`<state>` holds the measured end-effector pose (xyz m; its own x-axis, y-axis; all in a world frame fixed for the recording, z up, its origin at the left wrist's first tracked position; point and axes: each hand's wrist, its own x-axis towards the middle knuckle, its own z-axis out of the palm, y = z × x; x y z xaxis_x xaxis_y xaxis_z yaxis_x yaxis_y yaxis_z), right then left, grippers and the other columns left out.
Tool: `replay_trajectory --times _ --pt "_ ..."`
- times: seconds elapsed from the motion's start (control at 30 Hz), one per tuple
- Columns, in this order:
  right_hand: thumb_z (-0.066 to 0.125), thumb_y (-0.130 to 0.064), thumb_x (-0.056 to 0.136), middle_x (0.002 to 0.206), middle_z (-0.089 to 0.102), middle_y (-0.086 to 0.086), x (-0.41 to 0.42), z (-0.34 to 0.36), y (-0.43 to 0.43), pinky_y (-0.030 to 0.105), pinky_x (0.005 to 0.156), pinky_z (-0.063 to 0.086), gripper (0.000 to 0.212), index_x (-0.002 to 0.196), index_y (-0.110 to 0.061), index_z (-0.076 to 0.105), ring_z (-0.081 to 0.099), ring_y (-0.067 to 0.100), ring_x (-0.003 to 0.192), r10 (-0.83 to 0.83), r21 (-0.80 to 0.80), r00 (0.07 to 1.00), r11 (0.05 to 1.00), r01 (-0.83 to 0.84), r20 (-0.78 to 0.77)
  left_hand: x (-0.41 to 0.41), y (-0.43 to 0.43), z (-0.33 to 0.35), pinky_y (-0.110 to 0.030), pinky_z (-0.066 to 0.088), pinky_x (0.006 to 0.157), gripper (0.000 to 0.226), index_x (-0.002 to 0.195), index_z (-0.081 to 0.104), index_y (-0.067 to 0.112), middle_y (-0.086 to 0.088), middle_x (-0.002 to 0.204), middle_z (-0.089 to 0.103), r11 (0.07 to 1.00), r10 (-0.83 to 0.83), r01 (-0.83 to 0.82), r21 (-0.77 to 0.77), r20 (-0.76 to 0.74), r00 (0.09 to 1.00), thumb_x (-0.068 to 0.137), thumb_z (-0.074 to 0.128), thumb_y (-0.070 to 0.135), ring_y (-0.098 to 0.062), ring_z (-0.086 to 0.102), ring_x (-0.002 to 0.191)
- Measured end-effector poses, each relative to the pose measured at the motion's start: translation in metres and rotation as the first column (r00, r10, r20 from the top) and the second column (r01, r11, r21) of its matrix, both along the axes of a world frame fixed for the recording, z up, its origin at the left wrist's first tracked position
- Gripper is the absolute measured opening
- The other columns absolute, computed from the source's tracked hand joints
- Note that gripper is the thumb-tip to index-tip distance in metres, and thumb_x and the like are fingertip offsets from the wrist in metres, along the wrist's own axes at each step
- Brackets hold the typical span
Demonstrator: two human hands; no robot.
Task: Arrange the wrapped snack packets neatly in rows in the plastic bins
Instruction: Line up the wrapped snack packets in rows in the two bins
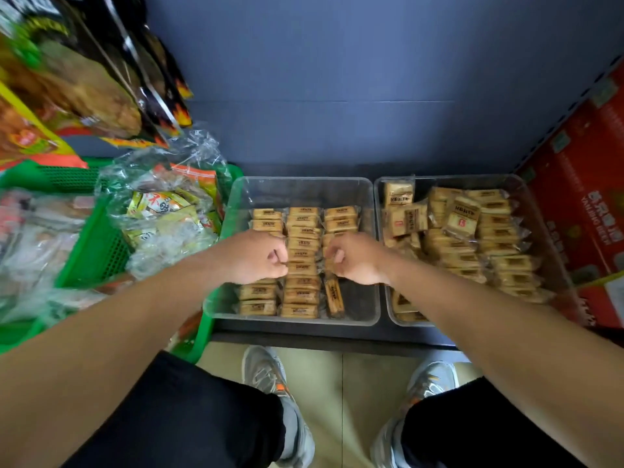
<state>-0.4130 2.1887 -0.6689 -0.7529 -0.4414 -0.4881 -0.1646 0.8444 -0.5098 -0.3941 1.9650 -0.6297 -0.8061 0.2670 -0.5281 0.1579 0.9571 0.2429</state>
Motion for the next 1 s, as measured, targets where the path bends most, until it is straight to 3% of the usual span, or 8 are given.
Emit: replay_trajectory --times 0.1,0.17,0.3,0.43,0.63,0.8,0.9,1.0 --pt "0.056 -0.005 0.095 0.096 0.063 0.005 0.009 -0.032 -0.024 0.033 0.074 0.051 0.008 0.096 -0.011 0.062 0.063 0.024 0.091 -0.013 0.132 1.0 0.991 0.011 0.01 0.022 -0.027 0.002 -0.028 0.048 0.091 0.028 0.122 0.065 0.024 0.007 0.12 0.065 0.994 0.085 -0.088 0.06 0.058 0.995 0.098 0.063 0.039 -0.01 0.06 0.106" --pt "0.059 -0.009 0.094 0.091 0.06 0.005 0.016 -0.048 -0.032 0.032 0.074 0.051 0.005 0.095 -0.014 0.06 0.061 0.023 0.087 -0.063 0.165 0.998 0.985 0.059 0.018 0.028 -0.037 -0.005 -0.028 0.046 0.091 0.032 0.125 0.063 0.025 0.006 0.122 0.064 0.987 0.133 -0.141 0.083 0.096 0.986 0.097 0.064 0.041 -0.011 0.058 0.108" --pt "0.075 -0.023 0.089 0.116 0.064 0.012 0.024 -0.069 -0.039 0.034 0.091 0.051 0.037 0.12 -0.011 0.058 0.062 0.028 0.104 -0.174 0.156 0.984 0.974 0.167 0.033 0.034 -0.047 -0.016 -0.033 0.048 0.097 0.039 0.132 0.058 0.024 0.004 0.127 0.06 0.993 0.112 -0.116 0.037 0.11 0.988 0.098 0.061 0.043 -0.013 0.057 0.111" --pt "0.083 -0.014 0.08 0.129 0.061 0.014 0.027 -0.075 -0.039 0.037 0.098 0.052 0.063 0.132 -0.008 0.049 0.06 0.033 0.119 -0.24 0.164 0.97 0.959 0.229 0.046 0.034 -0.056 -0.025 -0.029 0.045 0.094 0.042 0.135 0.056 0.024 0.004 0.131 0.06 0.994 0.096 -0.102 0.023 0.191 0.977 0.098 0.062 0.043 -0.012 0.057 0.112" --pt "0.07 -0.002 0.083 0.115 0.06 0.01 0.026 -0.043 -0.033 0.041 0.084 0.057 0.053 0.13 -0.01 0.046 0.063 0.03 0.1 -0.17 0.19 0.985 0.967 0.168 -0.008 0.02 -0.047 -0.018 -0.029 0.044 0.093 0.042 0.135 0.057 0.024 0.005 0.129 0.061 0.985 0.111 -0.13 0.115 0.157 0.981 0.098 0.063 0.041 -0.012 0.058 0.111" --pt "0.078 -0.003 0.081 0.119 0.063 -0.003 0.013 0.029 0.006 0.03 0.091 0.053 0.051 0.126 -0.014 0.056 0.06 0.018 0.116 -0.223 -0.173 0.966 0.955 0.243 0.128 0.014 -0.011 -0.002 -0.03 0.047 0.098 0.054 0.142 0.05 0.027 0.008 0.132 0.06 0.923 0.173 -0.188 0.336 0.073 0.982 0.093 0.07 0.038 -0.012 0.062 0.114" --pt "0.079 0.0 0.08 0.111 0.073 0.002 0.012 0.054 0.029 0.043 0.098 0.054 0.043 0.115 -0.019 0.063 0.068 0.02 0.108 -0.222 -0.36 0.936 0.879 0.313 0.271 0.013 0.016 0.013 -0.031 0.049 0.1 0.063 0.147 0.045 0.028 0.007 0.137 0.059 0.841 0.177 -0.195 0.504 0.085 0.981 0.091 0.074 0.033 -0.008 0.065 0.112" --pt "0.077 0.001 0.083 0.111 0.075 0.004 0.016 0.065 0.041 0.045 0.099 0.053 0.041 0.116 -0.02 0.063 0.07 0.023 0.107 -0.201 -0.451 0.924 0.826 0.338 0.325 0.012 0.037 0.022 -0.028 0.05 0.098 0.051 0.136 0.055 0.031 0.015 0.124 0.065 0.784 0.176 -0.179 0.594 0.063 0.982 0.09 0.076 0.029 0.0 0.066 0.104"
